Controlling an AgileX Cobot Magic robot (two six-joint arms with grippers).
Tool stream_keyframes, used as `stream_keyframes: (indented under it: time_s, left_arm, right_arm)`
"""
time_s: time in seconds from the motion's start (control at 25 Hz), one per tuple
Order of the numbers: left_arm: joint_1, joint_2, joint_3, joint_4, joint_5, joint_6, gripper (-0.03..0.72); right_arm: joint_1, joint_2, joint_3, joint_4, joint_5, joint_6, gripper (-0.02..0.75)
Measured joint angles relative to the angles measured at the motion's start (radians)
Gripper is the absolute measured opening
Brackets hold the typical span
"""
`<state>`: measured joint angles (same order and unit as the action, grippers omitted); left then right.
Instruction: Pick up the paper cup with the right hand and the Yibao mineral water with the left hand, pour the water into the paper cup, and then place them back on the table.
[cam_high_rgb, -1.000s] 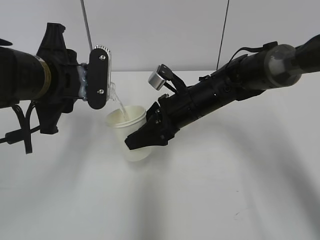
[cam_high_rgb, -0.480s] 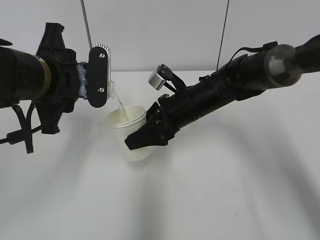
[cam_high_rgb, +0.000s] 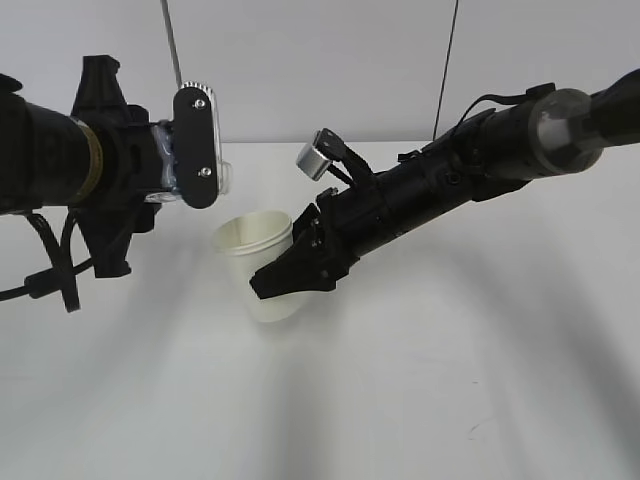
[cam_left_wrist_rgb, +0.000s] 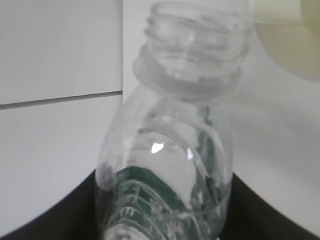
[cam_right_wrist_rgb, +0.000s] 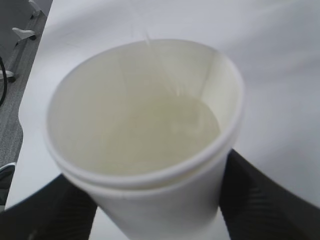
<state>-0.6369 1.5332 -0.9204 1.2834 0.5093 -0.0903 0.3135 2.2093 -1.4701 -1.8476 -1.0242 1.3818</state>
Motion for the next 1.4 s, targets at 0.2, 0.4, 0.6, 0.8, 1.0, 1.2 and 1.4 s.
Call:
stream_keyframes:
  time_s: [0.2, 0.4, 0.6, 0.8, 1.0, 1.2, 1.4]
  left_arm:
    - [0.0, 0.0, 0.0, -0.054, -0.016, -0.063, 0.385]
    - [0.0, 0.0, 0.0, -0.118, -0.025, -0.123, 0.385]
    - [0.0, 0.0, -0.001, -0.175, -0.058, -0.193, 0.385]
    - [0.0, 0.0, -0.001, -0.217, -0.09, -0.289, 0.385]
    - [0.0, 0.0, -0.001, -0.249, -0.098, -0.357, 0.385]
    - [0.0, 0.0, -0.001, -0.275, -0.116, -0.436, 0.385]
    - [0.015, 0.0, -0.001, -0.297, -0.154, -0.486, 0.385]
  right_arm:
    - [0.0, 0.0, 0.0, 0.0, 0.0, 0.0, 0.538]
    - [0.0, 0.0, 0.0, 0.002, 0.0, 0.001, 0.538]
    - [0.0, 0.0, 0.0, 0.004, 0.002, 0.003, 0.538]
    - [0.0, 0.0, 0.0, 0.004, 0.058, 0.003, 0.538]
    - [0.0, 0.0, 0.0, 0.004, 0.09, 0.005, 0.538]
    - [0.0, 0.0, 0.0, 0.006, 0.133, 0.005, 0.538]
    - [0.0, 0.0, 0.0, 0.02, 0.153, 0.005, 0.538]
